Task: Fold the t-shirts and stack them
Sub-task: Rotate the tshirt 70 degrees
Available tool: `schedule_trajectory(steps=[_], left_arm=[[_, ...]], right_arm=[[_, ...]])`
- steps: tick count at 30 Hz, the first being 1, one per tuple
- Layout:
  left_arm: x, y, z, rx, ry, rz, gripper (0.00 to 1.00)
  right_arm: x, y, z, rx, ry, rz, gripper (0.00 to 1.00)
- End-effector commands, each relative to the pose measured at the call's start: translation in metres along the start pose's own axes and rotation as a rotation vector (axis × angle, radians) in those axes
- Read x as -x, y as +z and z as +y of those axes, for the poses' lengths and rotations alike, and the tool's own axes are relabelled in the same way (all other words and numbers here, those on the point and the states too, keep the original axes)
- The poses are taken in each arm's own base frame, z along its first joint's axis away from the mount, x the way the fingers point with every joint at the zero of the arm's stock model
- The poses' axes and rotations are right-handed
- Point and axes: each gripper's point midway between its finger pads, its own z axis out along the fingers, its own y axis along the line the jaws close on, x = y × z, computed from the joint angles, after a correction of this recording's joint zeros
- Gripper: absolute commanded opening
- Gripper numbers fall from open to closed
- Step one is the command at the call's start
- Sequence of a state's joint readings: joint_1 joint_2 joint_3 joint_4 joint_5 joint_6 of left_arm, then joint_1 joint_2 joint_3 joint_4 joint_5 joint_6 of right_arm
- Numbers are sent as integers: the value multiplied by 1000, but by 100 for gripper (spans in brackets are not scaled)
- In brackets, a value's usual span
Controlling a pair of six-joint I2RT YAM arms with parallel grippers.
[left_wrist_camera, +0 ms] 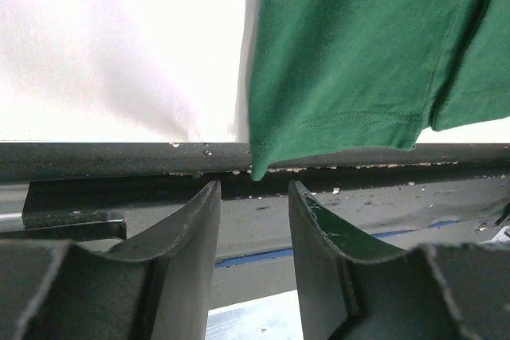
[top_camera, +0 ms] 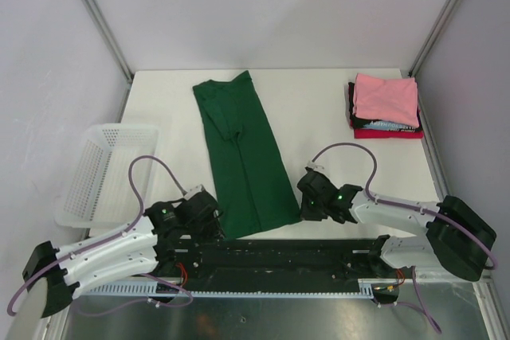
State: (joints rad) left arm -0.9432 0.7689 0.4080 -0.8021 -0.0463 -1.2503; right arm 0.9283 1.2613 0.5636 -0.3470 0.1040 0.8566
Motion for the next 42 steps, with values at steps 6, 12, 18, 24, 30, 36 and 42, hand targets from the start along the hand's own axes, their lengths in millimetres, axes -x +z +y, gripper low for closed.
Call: schedule_trajectory(steps=[6,12,18,24,30,36,42], left_arm=[[3,10,-4,-54,-70,-28,43],[2,12,-7,-81,-72,-26,42],[5,7,-14,-108,-67,-34,41],[7,5,-16,-117,-71,-43,40],[5,6,-14,-113,-82,-35,40],[5,4,-14,-121,-86,-39,40],[5,3,-13,-121,-86,-40,41]], right_arm=[[-2,-7,0,-11,-31,15,12],[14,-30,12,-11,-53,-51,37],[15,-46,73,133,-109,-60,40],[-8,-28,133,221,-196,13,39],[-26,-8,163,239,-245,75,39],[-35,6,164,208,-265,103,39],[-41,14,164,195,-273,123,39]])
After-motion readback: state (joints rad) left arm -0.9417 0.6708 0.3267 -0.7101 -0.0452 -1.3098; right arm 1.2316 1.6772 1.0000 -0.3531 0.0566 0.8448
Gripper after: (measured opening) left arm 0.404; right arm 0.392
